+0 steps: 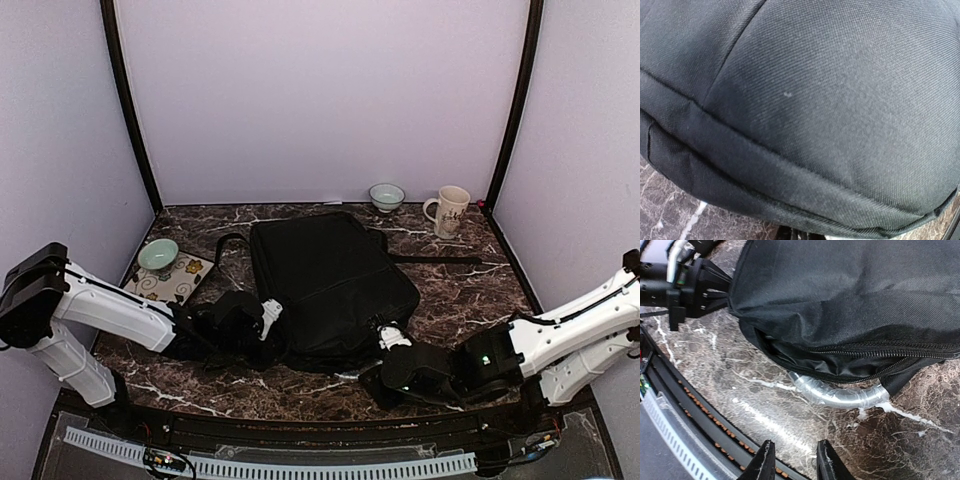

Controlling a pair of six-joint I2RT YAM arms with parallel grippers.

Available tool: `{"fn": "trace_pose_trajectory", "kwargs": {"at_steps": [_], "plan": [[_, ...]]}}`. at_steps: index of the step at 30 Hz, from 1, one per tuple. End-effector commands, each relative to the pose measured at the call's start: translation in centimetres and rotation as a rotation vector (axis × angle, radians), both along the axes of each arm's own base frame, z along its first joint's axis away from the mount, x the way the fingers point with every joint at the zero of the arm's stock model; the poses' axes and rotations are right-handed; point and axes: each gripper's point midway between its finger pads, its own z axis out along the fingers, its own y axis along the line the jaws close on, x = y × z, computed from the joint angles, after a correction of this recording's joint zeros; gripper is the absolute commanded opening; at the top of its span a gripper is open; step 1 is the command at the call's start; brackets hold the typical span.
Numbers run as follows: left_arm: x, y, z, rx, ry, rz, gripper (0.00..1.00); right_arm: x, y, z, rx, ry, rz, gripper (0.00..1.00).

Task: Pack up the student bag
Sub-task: Pick up the largest pocket of the bag from the student bag, then zip the largest pocket of the bag in the student bag.

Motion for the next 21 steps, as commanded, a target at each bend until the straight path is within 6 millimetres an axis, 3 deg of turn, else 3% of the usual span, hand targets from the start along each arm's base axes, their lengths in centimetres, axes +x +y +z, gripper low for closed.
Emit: {"fn": "trace_pose_trajectory", "kwargs": {"at_steps": [1, 7, 11, 21], "plan": [[-0.9, 0.6, 0.4, -0.038, 0.036, 0.010, 0.00, 0.3, 0.9, -0.1, -0.016, -0.025, -0.018, 0.30], [-2.0, 1.5, 0.1, -0.028, 0.103, 0.024, 0.00, 0.3, 2.1, -1.6, -0.067, -0.017, -0.017, 0.31], [-3.0, 1.0, 0.1, -0.060, 0.144, -0.010, 0.00, 0.3, 3.3, -2.7, -0.090, -0.009, -0.001, 0.31], [-4.3, 0.0, 0.4, -0.082, 0.195, -0.061, 0.00, 2.6, 4.5, -8.5, -0.183, 0.051, 0.000, 0.27]]}}
